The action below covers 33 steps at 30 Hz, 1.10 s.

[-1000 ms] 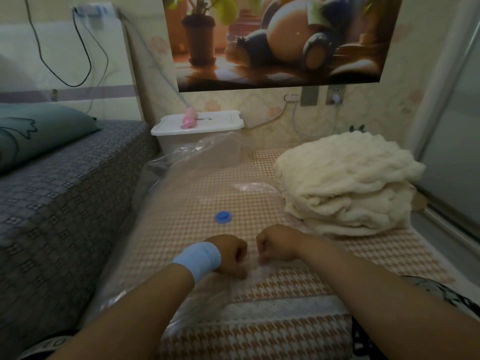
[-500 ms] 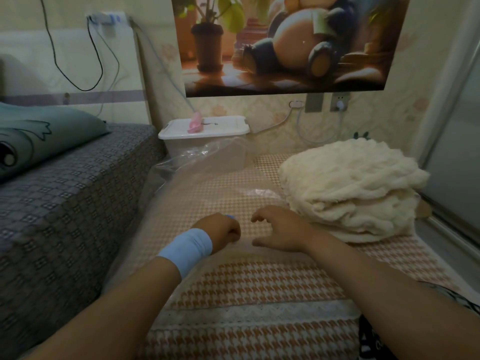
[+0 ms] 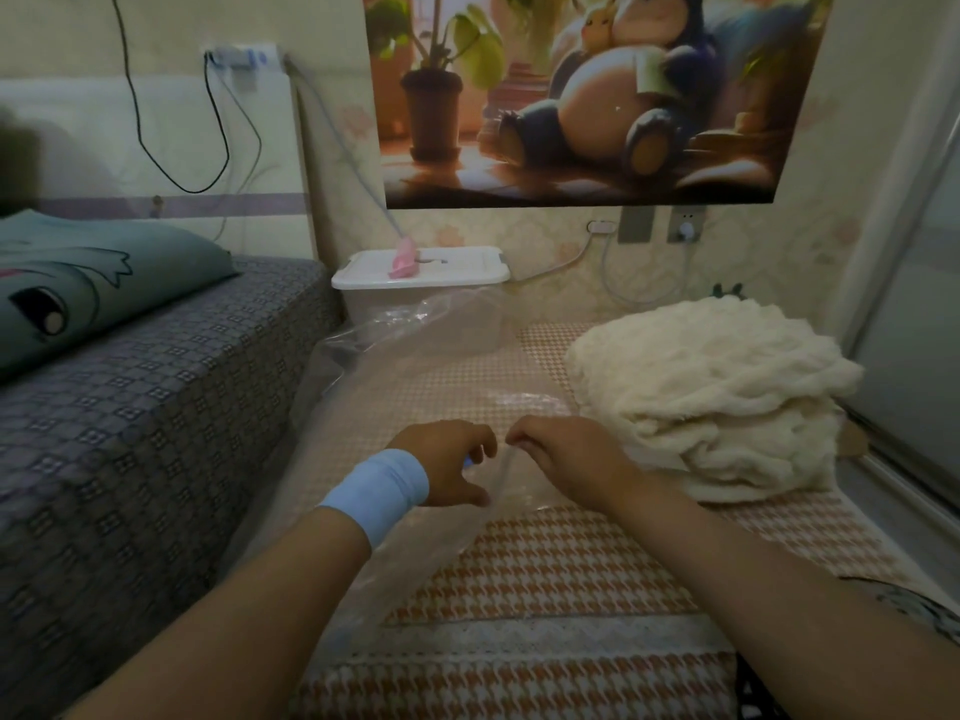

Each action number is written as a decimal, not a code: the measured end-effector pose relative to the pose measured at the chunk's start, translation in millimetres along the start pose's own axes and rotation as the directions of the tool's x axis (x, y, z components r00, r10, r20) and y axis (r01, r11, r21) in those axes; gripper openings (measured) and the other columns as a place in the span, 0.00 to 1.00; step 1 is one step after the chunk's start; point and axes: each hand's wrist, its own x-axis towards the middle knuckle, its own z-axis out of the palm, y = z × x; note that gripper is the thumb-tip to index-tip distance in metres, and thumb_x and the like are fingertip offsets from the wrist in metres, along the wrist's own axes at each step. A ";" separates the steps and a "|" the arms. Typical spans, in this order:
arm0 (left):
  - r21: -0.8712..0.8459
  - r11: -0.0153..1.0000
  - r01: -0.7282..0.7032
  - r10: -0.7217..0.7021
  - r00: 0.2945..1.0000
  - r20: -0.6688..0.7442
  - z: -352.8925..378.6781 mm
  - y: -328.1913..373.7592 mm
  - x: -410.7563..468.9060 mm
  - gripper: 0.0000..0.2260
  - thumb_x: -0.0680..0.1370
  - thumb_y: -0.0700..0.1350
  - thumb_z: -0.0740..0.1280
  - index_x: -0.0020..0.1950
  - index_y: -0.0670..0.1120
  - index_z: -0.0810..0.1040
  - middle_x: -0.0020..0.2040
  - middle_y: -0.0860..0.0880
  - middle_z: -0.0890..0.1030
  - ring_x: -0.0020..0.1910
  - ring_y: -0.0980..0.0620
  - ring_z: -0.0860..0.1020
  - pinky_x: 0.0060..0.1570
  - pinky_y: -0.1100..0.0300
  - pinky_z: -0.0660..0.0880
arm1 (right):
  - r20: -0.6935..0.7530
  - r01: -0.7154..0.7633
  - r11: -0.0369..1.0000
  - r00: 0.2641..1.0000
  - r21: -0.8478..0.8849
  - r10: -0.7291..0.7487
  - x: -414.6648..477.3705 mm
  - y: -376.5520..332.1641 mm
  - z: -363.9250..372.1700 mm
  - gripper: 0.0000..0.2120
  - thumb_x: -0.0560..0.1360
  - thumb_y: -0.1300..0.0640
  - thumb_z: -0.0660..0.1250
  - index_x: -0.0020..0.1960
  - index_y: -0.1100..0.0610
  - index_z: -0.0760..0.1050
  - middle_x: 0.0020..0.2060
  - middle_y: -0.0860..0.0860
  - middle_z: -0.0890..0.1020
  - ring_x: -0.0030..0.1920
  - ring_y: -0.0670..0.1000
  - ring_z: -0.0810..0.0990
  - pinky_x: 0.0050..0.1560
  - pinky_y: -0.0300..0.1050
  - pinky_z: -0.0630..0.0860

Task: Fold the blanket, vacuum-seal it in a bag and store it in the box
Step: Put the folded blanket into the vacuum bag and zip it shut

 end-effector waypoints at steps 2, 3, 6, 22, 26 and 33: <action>-0.095 0.995 0.045 -0.045 0.999 -0.001 -4.8 2.1 -2.2 0.24 0.69 0.64 0.70 0.61 0.57 0.74 0.55 0.58 0.78 0.47 0.57 0.75 0.51 0.60 0.73 | -0.002 0.013 0.999 1.000 0.049 -0.013 4.5 -5.2 0.9 0.10 0.82 0.55 0.62 0.59 0.52 0.79 0.53 0.47 0.84 0.50 0.48 0.81 0.48 0.37 0.70; -0.154 0.985 0.076 -0.075 0.997 0.015 -6.7 1.9 -2.7 0.24 0.70 0.64 0.69 0.62 0.56 0.74 0.55 0.58 0.79 0.48 0.56 0.76 0.53 0.60 0.74 | -0.014 0.019 0.997 1.000 0.071 -0.018 7.0 -8.0 1.3 0.10 0.82 0.55 0.62 0.59 0.52 0.79 0.51 0.47 0.84 0.49 0.49 0.81 0.49 0.39 0.73; -0.188 0.973 0.132 -0.133 0.991 0.009 -12.1 -0.5 -0.5 0.13 0.75 0.54 0.65 0.60 0.57 0.77 0.55 0.54 0.80 0.49 0.53 0.78 0.53 0.57 0.75 | -0.057 0.034 0.995 0.998 0.095 -0.029 15.3 -15.2 0.3 0.08 0.81 0.55 0.63 0.57 0.53 0.78 0.47 0.49 0.84 0.46 0.52 0.81 0.46 0.50 0.77; -0.763 0.561 0.321 -0.371 0.921 0.115 -66.9 -24.1 -11.3 0.20 0.81 0.37 0.52 0.69 0.53 0.70 0.56 0.45 0.80 0.41 0.43 0.84 0.37 0.53 0.79 | 0.089 -0.694 0.414 0.565 0.590 0.820 51.6 -7.1 -77.5 0.10 0.72 0.58 0.71 0.53 0.57 0.77 0.48 0.52 0.82 0.40 0.53 0.83 0.39 0.53 0.85; -0.766 0.590 0.256 -0.310 0.948 0.079 -90.7 -7.8 -13.2 0.18 0.81 0.41 0.60 0.70 0.53 0.70 0.61 0.49 0.78 0.43 0.46 0.84 0.39 0.50 0.82 | 0.095 -0.599 0.381 0.611 0.705 0.786 70.1 13.5 -105.4 0.07 0.75 0.65 0.69 0.47 0.53 0.77 0.45 0.50 0.83 0.38 0.51 0.85 0.28 0.42 0.79; -0.746 0.660 0.084 0.042 0.988 0.148 -143.4 87.0 32.5 0.28 0.80 0.44 0.64 0.77 0.56 0.57 0.68 0.45 0.72 0.54 0.45 0.80 0.46 0.47 0.81 | -0.074 -0.672 0.455 0.515 0.584 0.854 90.5 95.5 -166.2 0.22 0.74 0.65 0.69 0.67 0.60 0.73 0.58 0.57 0.81 0.51 0.57 0.83 0.44 0.49 0.81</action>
